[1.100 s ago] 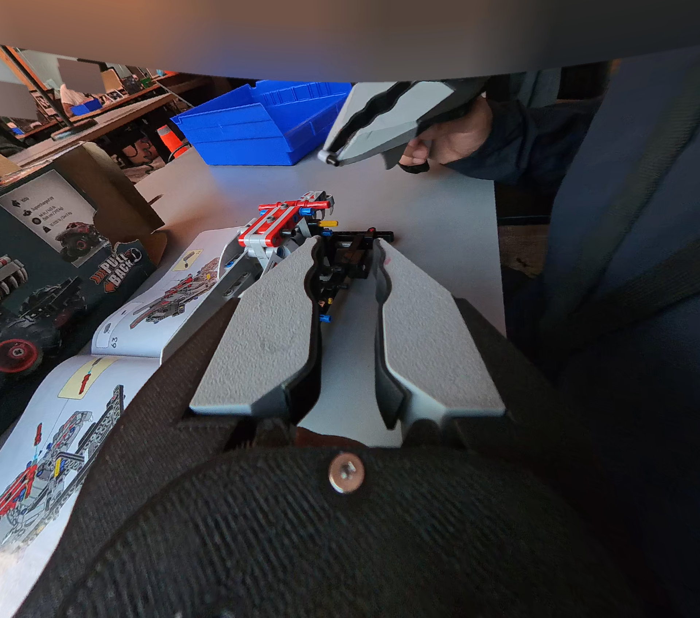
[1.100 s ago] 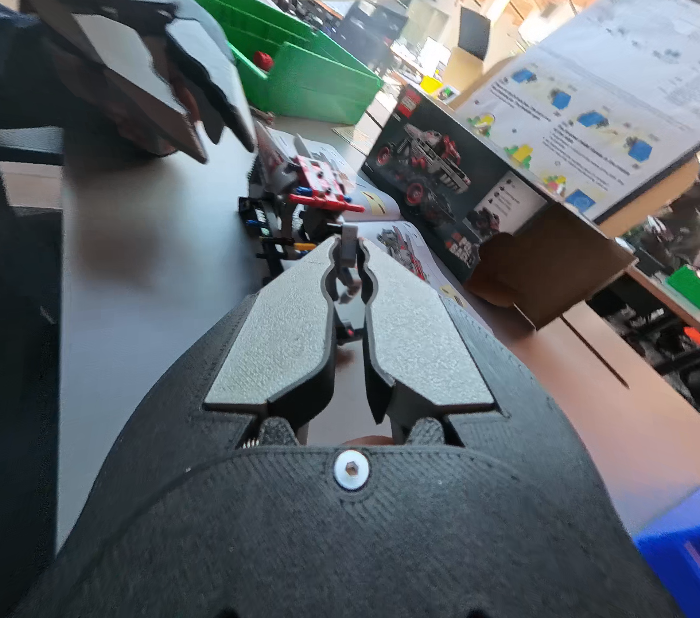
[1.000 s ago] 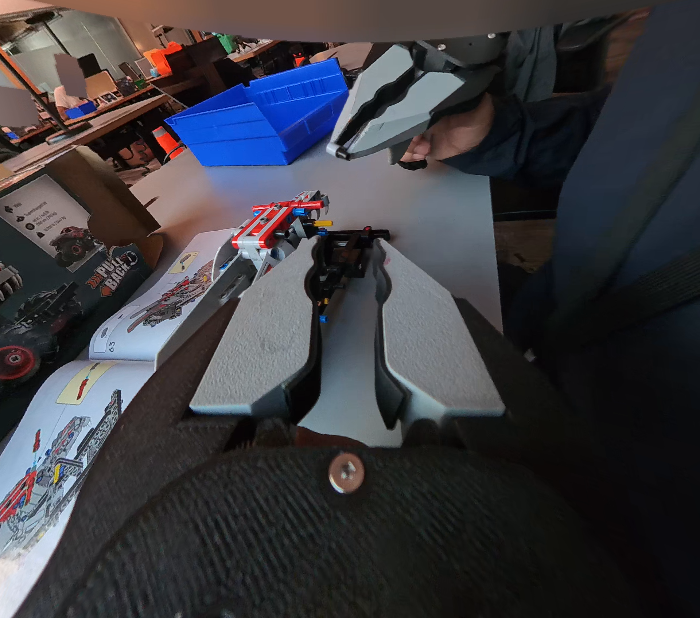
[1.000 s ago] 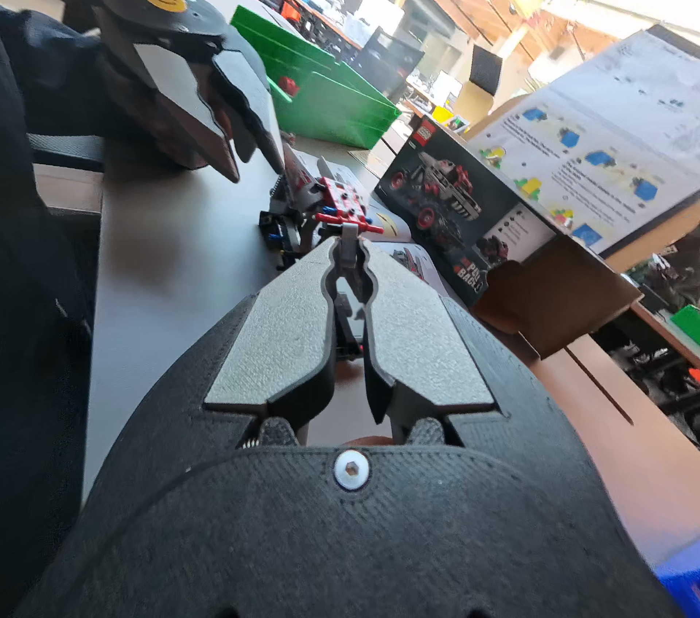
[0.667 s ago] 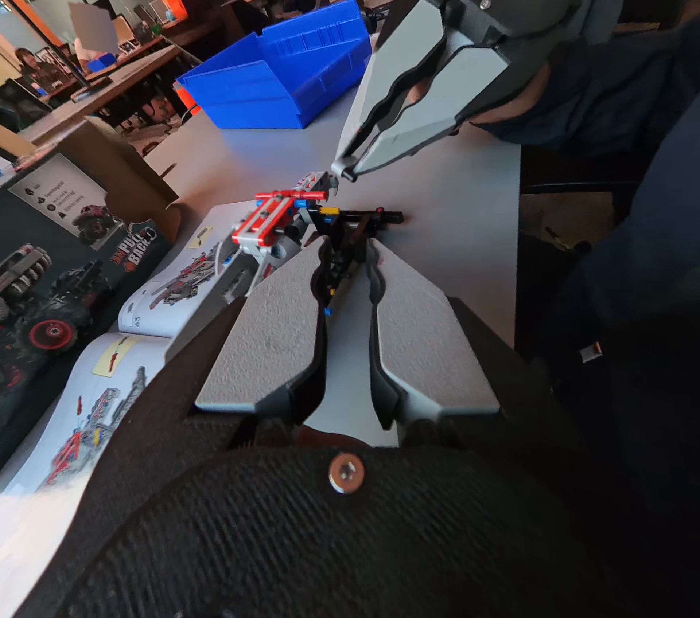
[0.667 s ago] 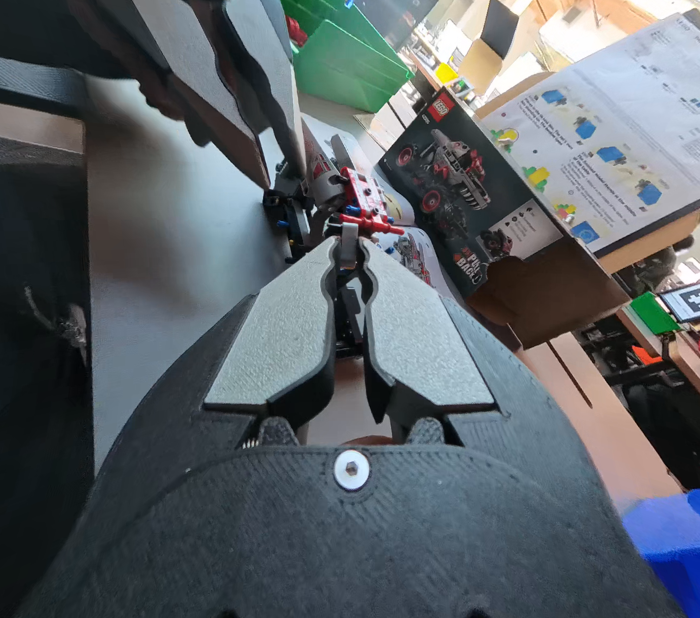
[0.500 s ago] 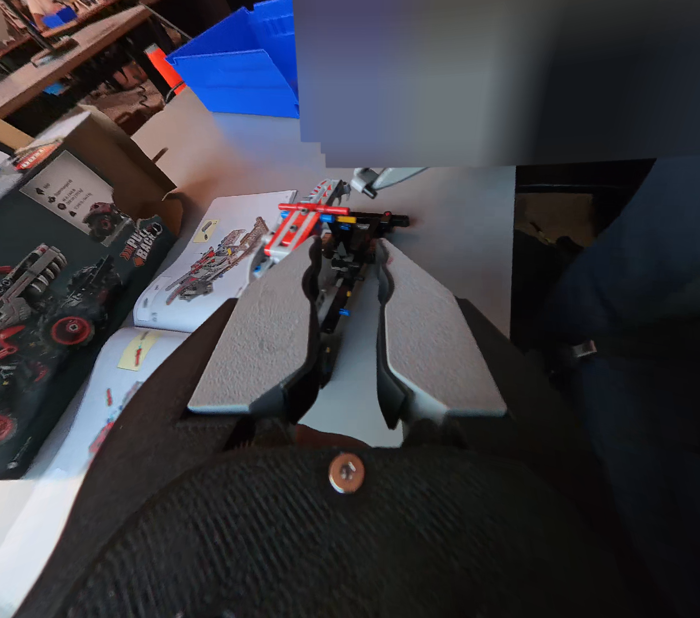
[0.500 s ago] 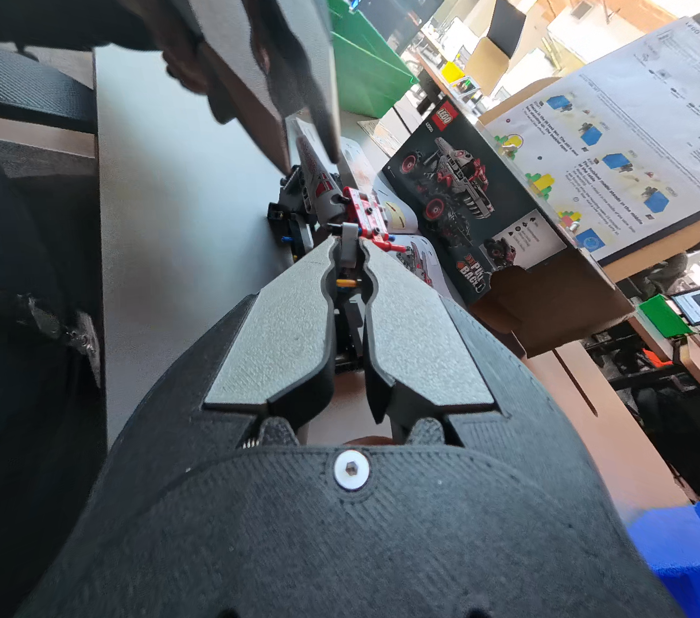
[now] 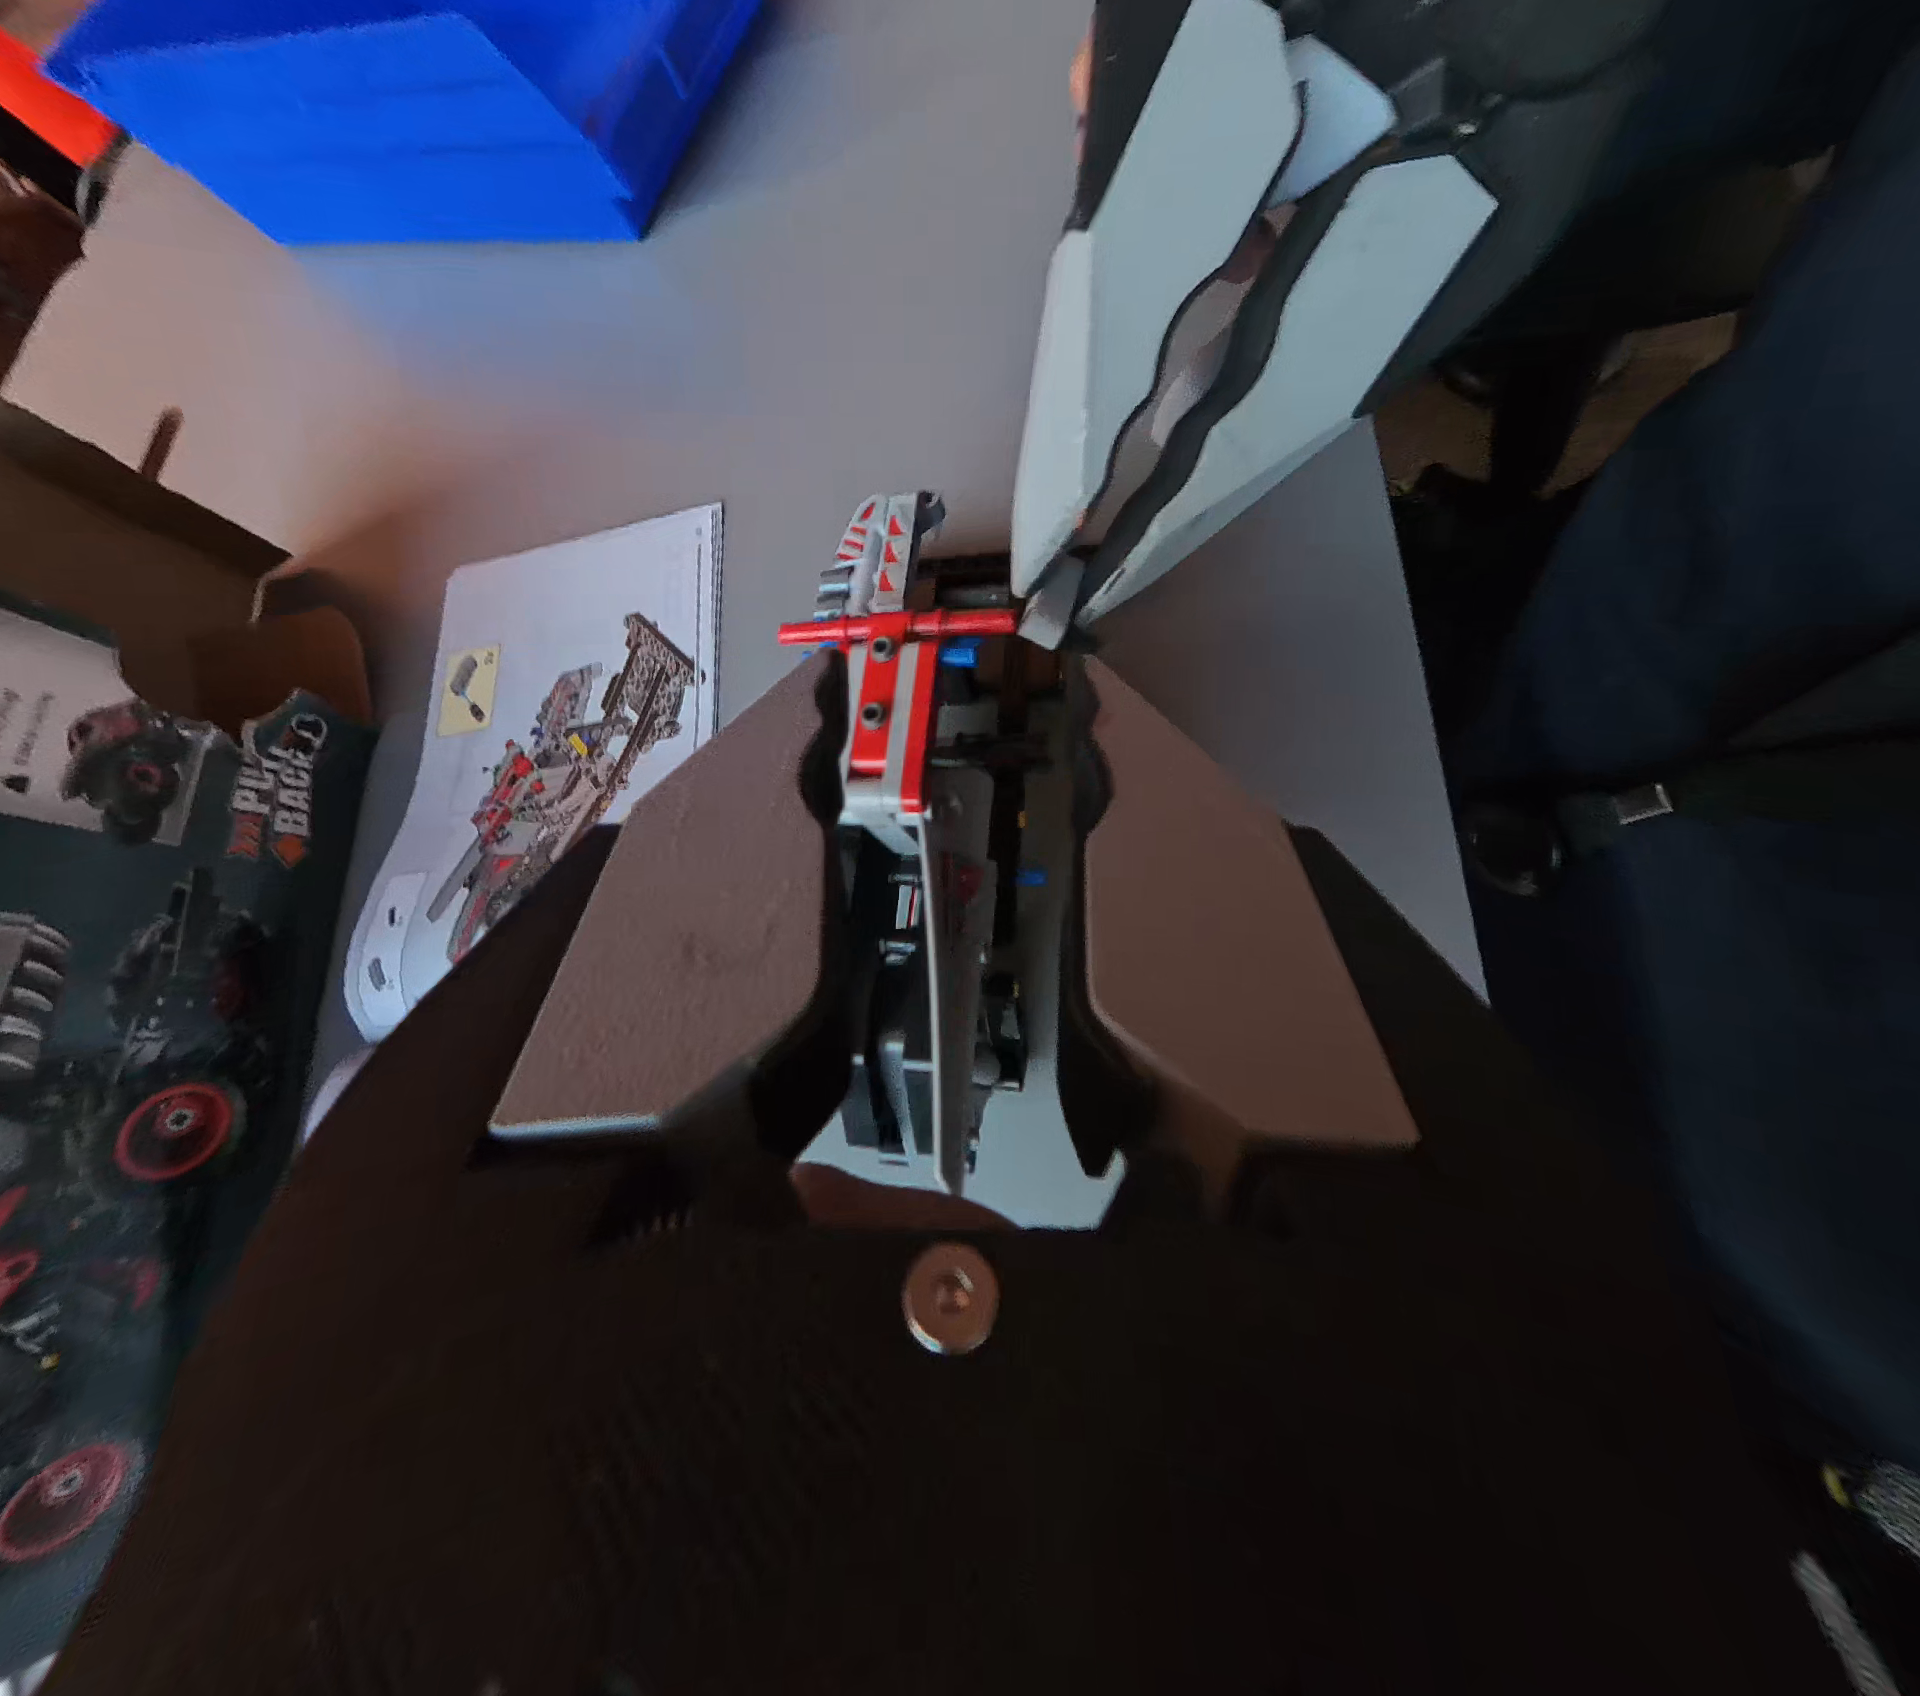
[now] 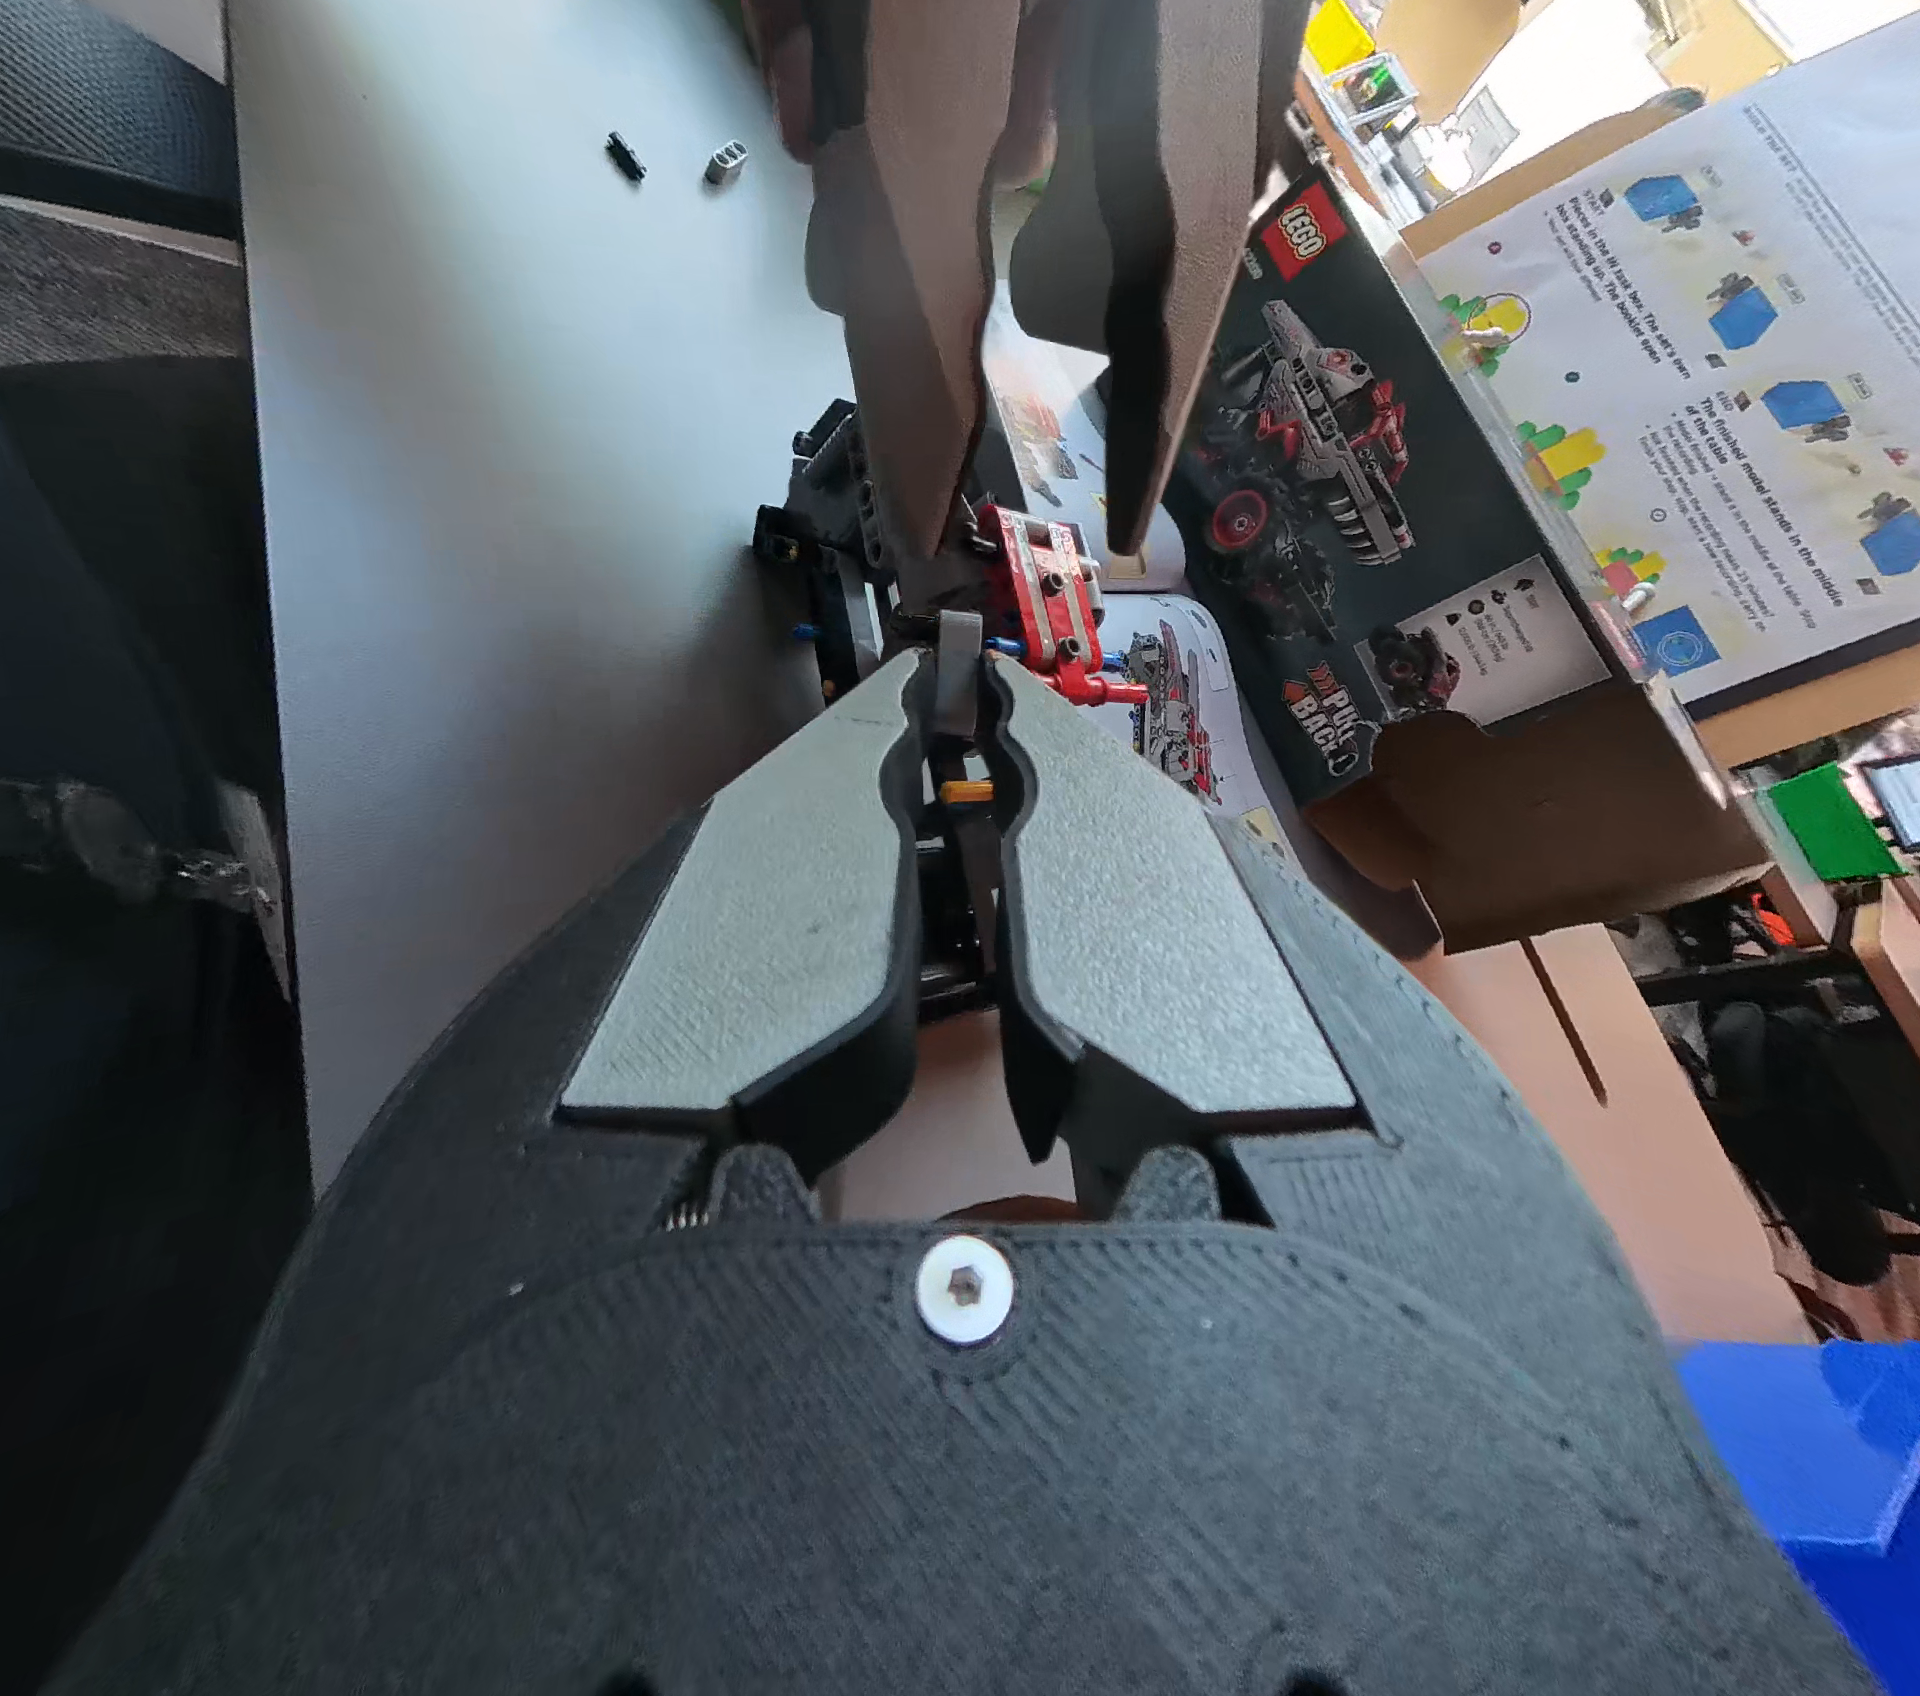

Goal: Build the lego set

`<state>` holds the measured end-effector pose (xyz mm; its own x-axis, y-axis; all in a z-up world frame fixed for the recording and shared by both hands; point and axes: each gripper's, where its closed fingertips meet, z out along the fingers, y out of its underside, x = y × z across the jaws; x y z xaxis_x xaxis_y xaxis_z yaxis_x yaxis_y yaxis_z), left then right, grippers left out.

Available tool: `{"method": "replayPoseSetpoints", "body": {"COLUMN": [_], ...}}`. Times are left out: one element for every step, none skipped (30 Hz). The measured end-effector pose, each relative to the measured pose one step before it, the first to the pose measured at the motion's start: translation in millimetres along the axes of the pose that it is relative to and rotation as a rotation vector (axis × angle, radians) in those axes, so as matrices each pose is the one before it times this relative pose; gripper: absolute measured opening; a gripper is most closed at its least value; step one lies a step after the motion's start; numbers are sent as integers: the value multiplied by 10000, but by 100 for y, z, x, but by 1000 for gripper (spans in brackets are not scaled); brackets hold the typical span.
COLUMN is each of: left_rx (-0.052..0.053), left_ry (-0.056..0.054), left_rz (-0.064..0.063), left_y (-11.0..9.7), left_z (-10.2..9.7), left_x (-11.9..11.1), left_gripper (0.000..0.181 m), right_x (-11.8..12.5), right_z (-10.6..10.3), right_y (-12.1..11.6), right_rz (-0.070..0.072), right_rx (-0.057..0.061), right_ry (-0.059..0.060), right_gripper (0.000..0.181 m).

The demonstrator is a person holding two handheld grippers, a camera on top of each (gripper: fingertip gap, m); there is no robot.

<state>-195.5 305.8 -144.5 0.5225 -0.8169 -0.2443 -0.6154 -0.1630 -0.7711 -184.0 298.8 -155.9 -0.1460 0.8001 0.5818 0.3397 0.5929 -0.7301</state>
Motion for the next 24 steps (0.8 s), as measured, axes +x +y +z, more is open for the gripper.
{"method": "replayPoseSetpoints", "body": {"left_rx": [27, 16, 40, 57, 100, 135, 116, 156, 178, 38, 6, 44, 76, 67, 25, 11, 42, -7, -85, -93, -79, -23, 47, 99], "left_ry": [-132, -147, -216, -365, -412, -449, -261, 38, -96, -221, -173, -112, -147, -35, 35, 37, 28, 85, 47, -55, -40, -45, -110, -78], "left_rz": [220, 259, 316, 483, 690, 606, 399, 371, 433, 496, 425, 303, 223, 182, 156, 195, 234, 229, 168, 90, 62, 62, 54, 12], "left_y": [-163, -75, -33, -14, -12, -106, -163, -252, -243, -24, 0, -95, -162, -139, -96, -72, -97, -1, 115, 143, 139, 33, -117, -216], "left_z": [-44, -14, 35, 80, 92, 96, 89, 48, 33, 27, 1, -44, -73, -59, -26, 5, 16, 39, 64, 80, 62, 40, 11, -13], "left_x": [354, 356, 248, 59, 59, -46, 121, 517, 311, 62, 72, 86, -15, 103, 207, 235, 262, 329, 219, 16, 0, 2, -91, -61], "left_gripper": [36, 35, 33, 31, 29, 27, 26, 26, 26, 24, 23, 21, 22, 21, 20, 20, 18, 19, 18, 18, 16, 15, 10, 7], "right_x": [85, 75, -8, -84, -121, -158, -176, -182, -165, -31, 10, -31, -96, -137, -185, -177, -137, -135, -123, -115, -157, -197, -192, -105], "right_z": [-73, -64, -38, -36, -8, 0, 50, 44, 47, -4, -15, -38, -56, -62, -44, -20, -26, -41, -76, -89, -65, -26, 23, 57], "right_y": [-36, -5, -6, -12, -29, -1, 80, 80, 0, -36, -10, -5, -57, -72, -50, 6, -18, -107, -145, -127, -84, -42, 24, 51], "right_rz": [183, 219, 276, 337, 359, 356, 341, 301, 252, 208, 168, 153, 140, 140, 165, 177, 154, 155, 162, 157, 156, 148, 119, 73], "right_rx": [31, 37, 41, 49, 68, 45, -15, -25, 22, 49, 25, 21, 55, 66, 34, -8, 9, 71, 97, 90, 63, 33, -1, -20], "right_ry": [-47, -82, -156, -231, -267, -290, -299, -278, -224, -122, -91, -117, -152, -178, -208, -218, -183, -179, -172, -164, -178, -200, -172, -92], "right_gripper": [5, 5, 6, 5, 5, 5, 5, 5, 5, 5, 5, 5, 6, 5, 5, 5, 5, 5, 5, 5, 5, 5, 5, 5]}}
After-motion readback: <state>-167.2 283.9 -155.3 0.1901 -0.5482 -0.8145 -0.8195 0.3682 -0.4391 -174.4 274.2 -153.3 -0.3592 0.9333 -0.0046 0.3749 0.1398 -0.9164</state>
